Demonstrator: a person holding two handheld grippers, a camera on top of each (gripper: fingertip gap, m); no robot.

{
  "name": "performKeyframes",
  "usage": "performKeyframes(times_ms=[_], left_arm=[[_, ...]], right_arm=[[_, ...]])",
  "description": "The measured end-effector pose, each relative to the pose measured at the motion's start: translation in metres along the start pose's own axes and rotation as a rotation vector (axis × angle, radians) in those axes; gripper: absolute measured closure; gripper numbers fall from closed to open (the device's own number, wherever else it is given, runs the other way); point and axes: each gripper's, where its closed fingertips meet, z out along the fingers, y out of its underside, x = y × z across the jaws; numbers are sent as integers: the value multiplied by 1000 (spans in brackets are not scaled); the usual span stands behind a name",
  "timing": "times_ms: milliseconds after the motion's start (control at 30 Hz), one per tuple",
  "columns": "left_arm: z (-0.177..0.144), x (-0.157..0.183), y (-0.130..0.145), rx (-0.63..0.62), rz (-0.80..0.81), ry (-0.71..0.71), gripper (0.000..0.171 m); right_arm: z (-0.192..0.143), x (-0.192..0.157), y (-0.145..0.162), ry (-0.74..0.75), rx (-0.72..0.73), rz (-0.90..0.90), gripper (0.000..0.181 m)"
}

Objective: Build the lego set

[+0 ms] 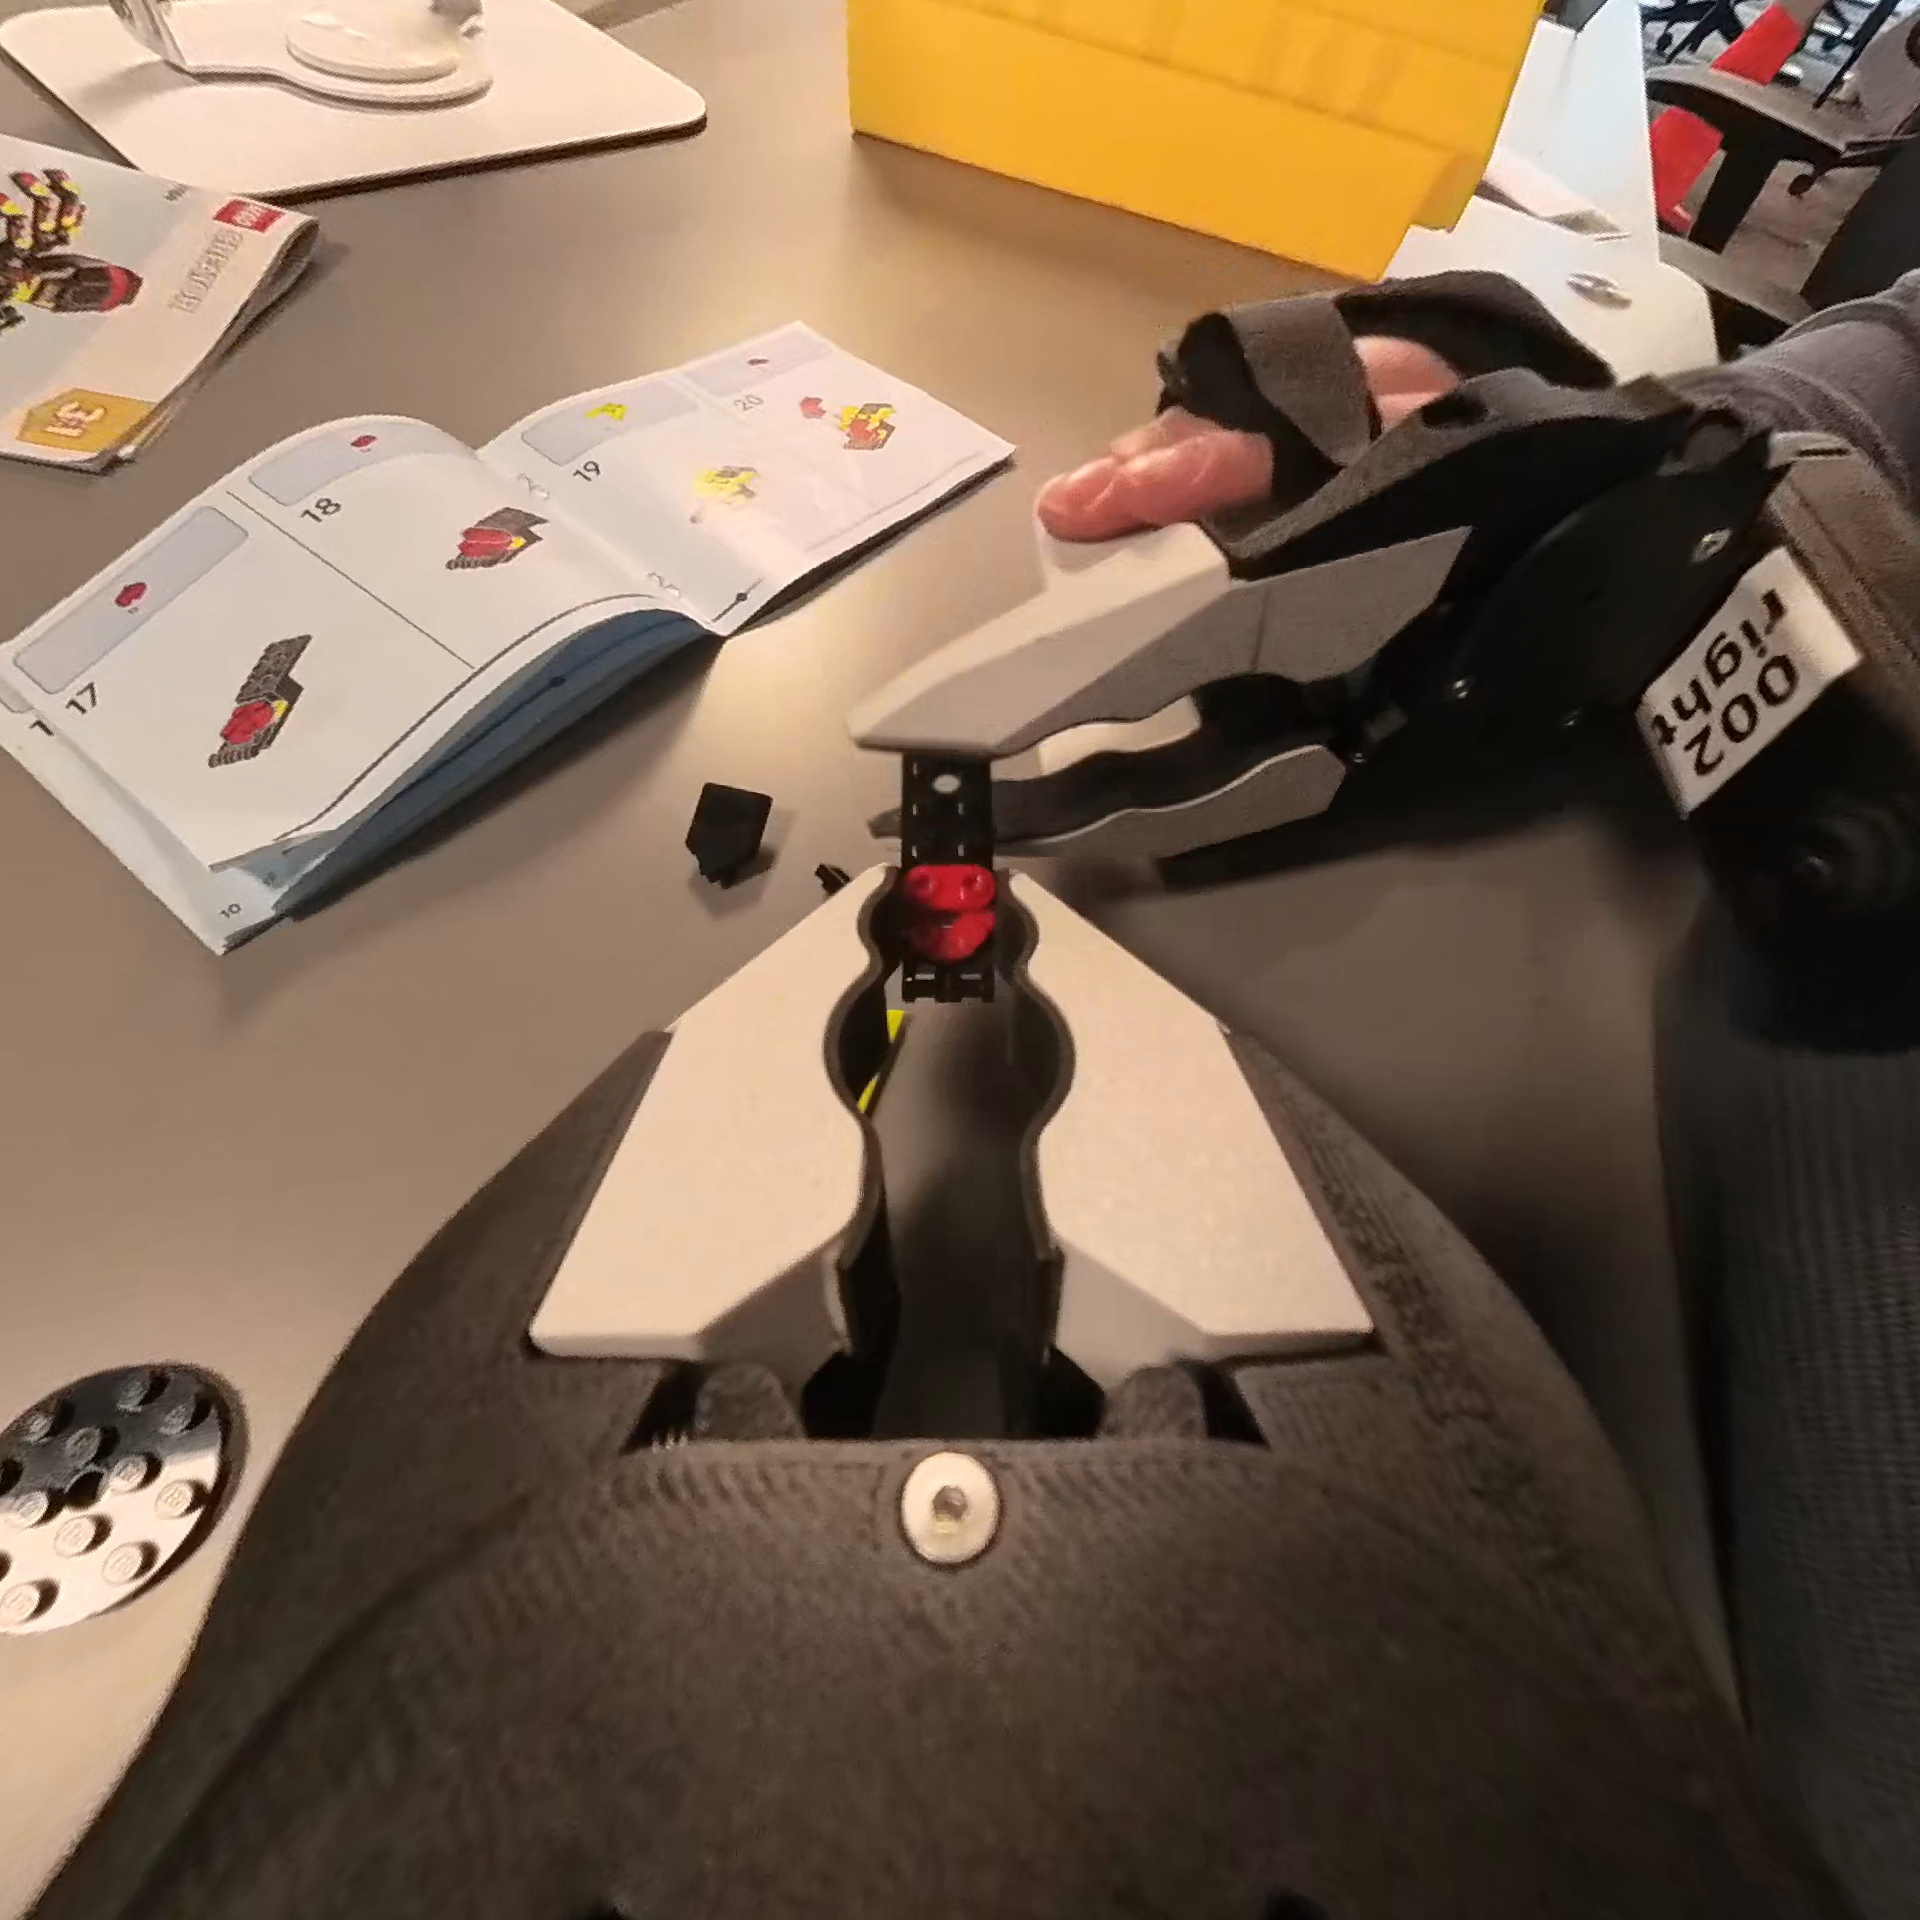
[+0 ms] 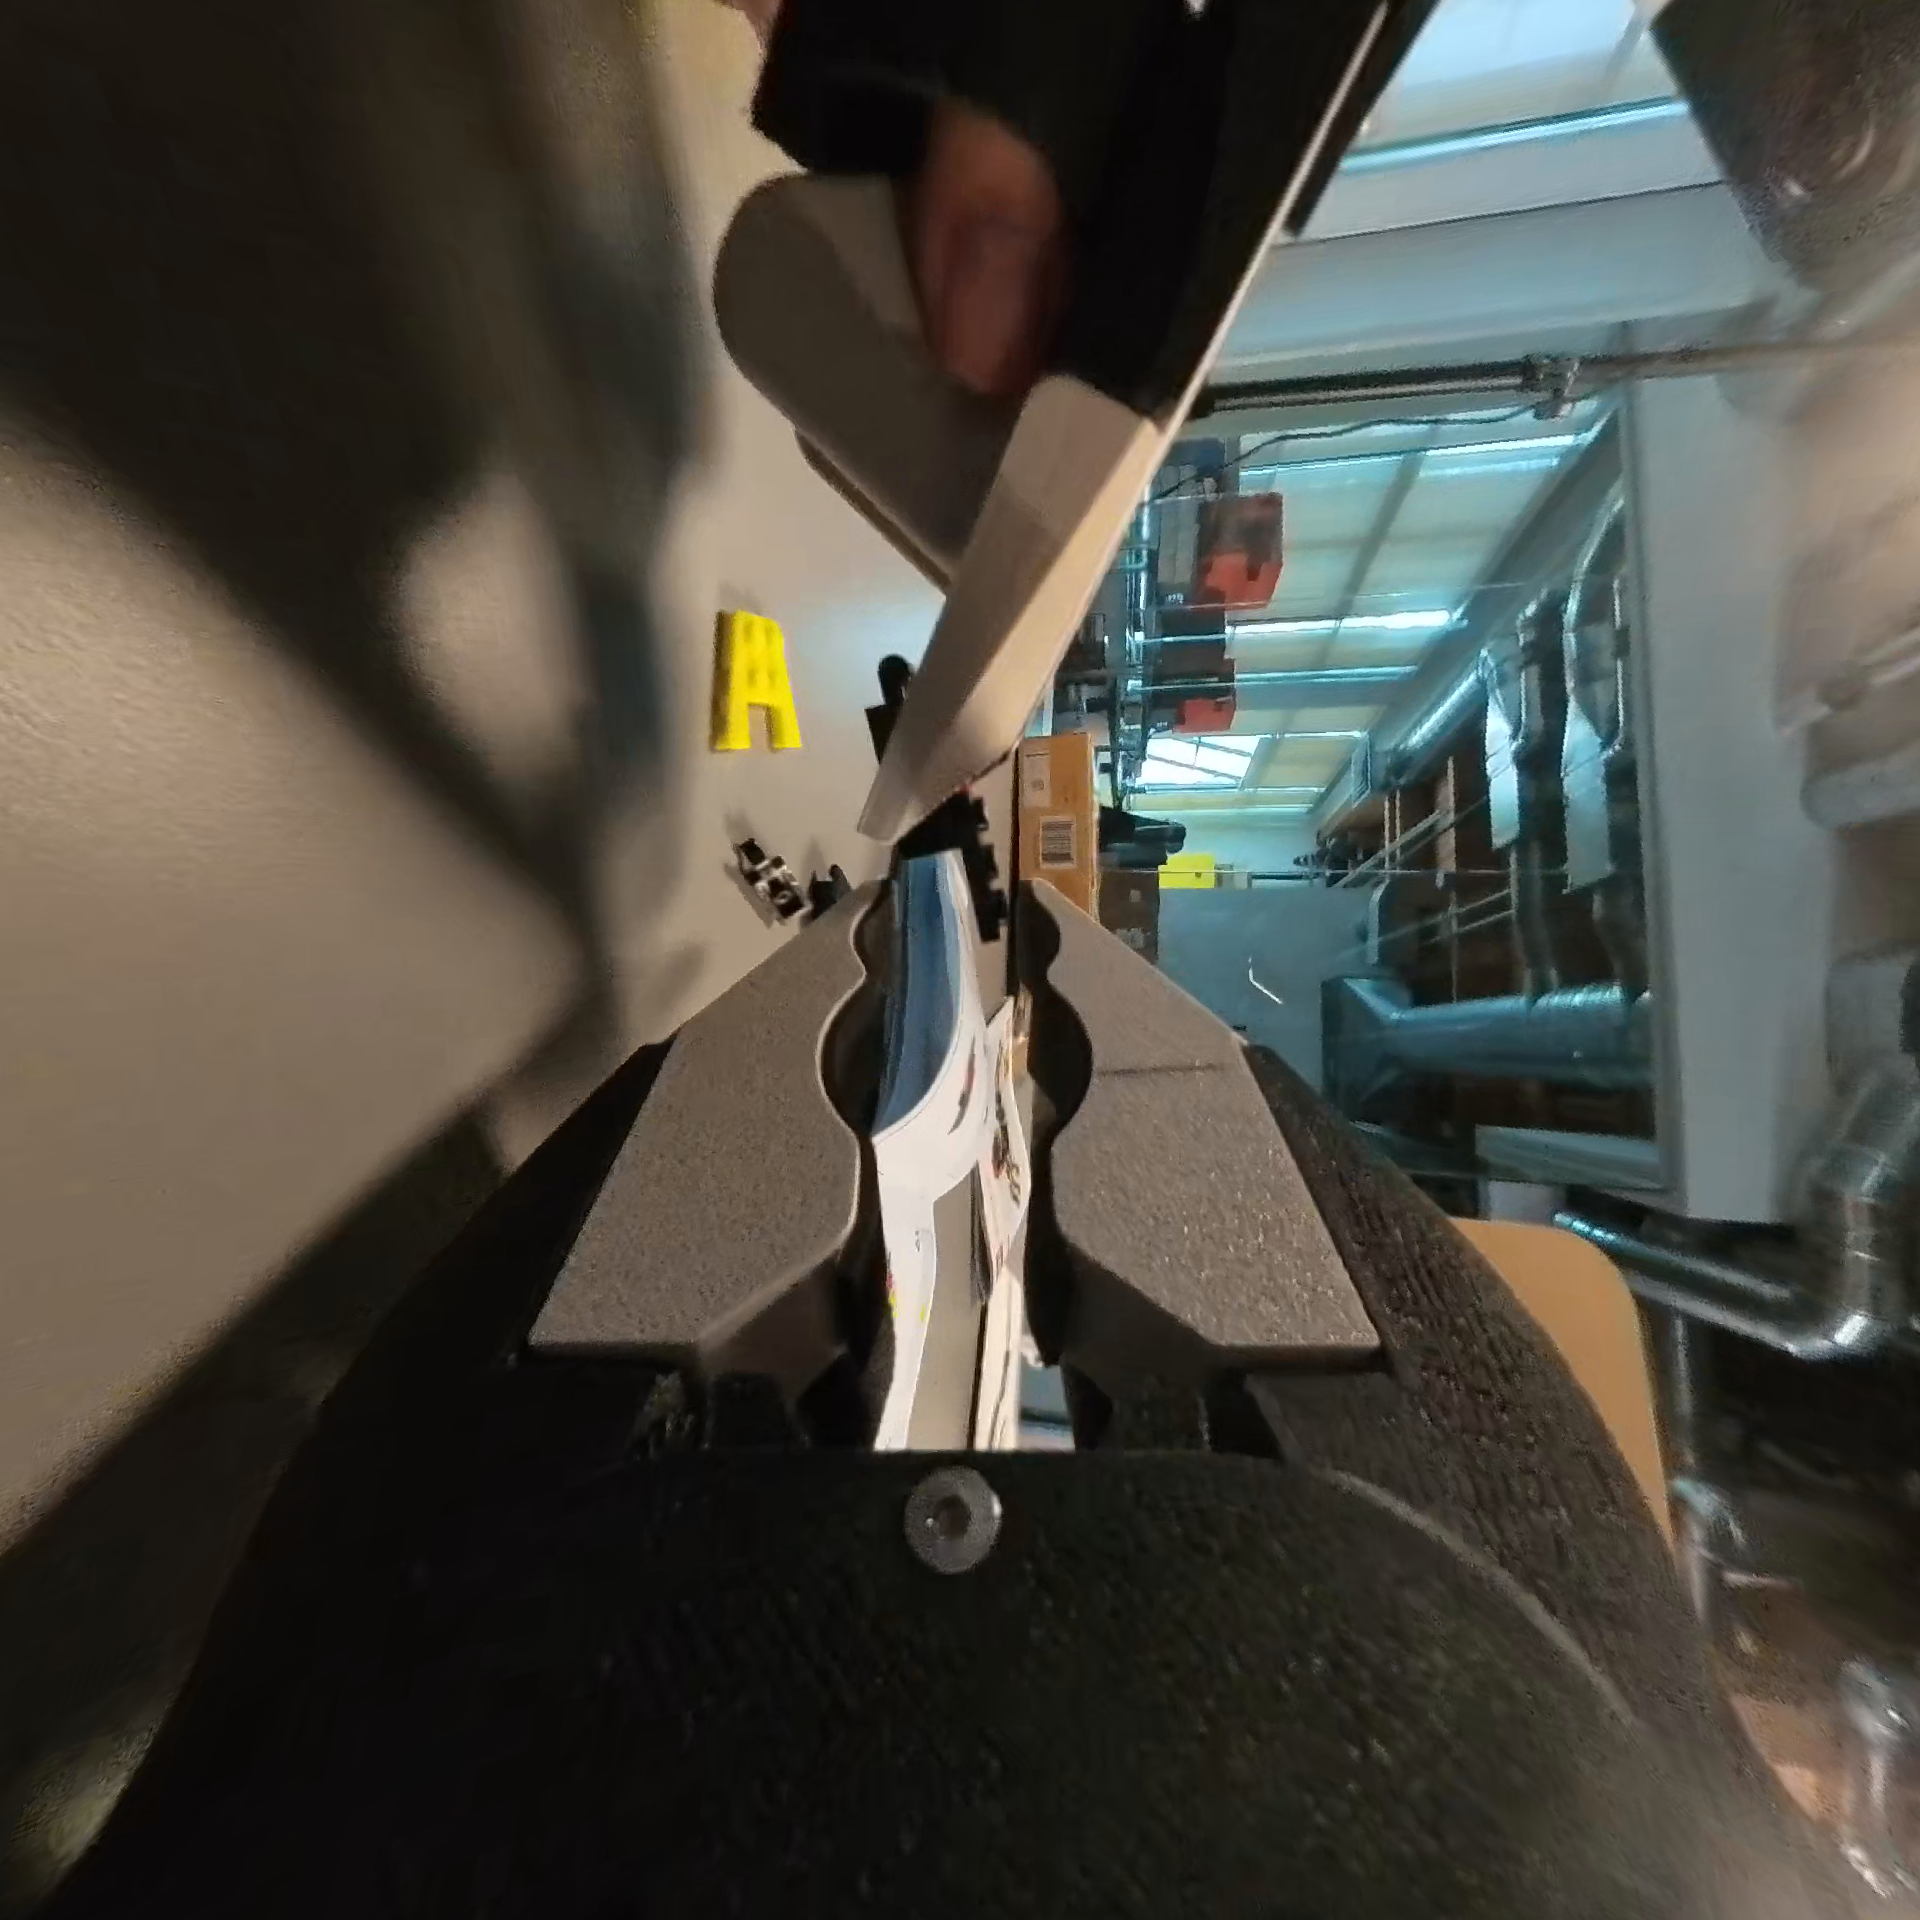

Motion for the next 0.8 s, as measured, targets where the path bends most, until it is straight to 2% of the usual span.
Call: performKeyframes(times_ms=[467, 800], left_arm=[[4, 8, 3, -29, -50, 53, 156], [3, 7, 2, -16, -57, 53, 156]], right_arm=[[4, -3, 1, 19, -13, -71, 178], [4, 1, 2, 27, -26, -71, 178]])
